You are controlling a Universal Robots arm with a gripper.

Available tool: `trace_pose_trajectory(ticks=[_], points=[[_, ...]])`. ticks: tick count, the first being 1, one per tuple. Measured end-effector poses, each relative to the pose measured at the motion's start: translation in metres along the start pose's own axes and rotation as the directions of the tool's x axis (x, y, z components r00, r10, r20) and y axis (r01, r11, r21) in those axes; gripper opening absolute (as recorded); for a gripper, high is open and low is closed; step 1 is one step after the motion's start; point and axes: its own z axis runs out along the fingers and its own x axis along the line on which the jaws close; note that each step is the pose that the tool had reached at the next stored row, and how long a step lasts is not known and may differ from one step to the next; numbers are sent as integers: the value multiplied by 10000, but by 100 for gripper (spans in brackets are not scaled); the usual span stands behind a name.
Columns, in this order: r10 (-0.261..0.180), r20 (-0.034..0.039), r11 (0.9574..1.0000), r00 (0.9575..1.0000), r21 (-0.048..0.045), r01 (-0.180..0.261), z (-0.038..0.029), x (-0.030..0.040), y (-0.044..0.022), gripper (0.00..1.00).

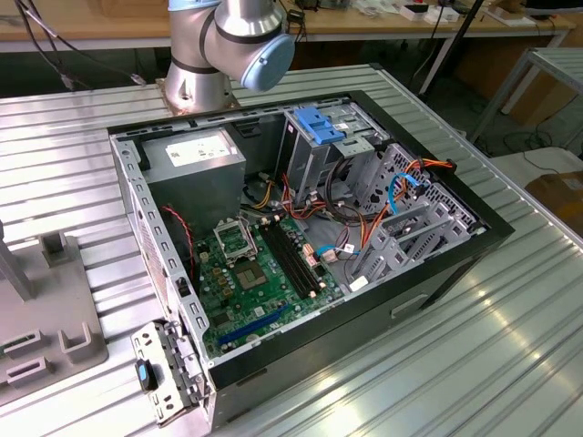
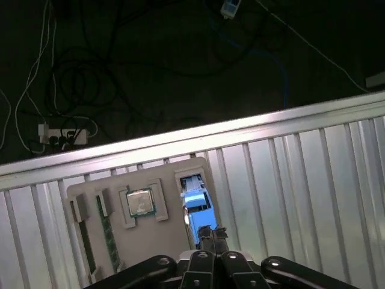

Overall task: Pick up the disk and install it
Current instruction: 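Pick up the disk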

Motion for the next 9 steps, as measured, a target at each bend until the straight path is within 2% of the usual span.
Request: trace_pose_trajectory(ticks=[1,5,6,9], points=[[-272,2,9996,9996,-6,272,1,0,0,11],[-291,1,9996,9996,-7,291,0,0,0,11],[-424,3,9991,9991,-11,424,0,0,0,11],[-1135,15,9935,9935,-29,1135,0,0,0,11]])
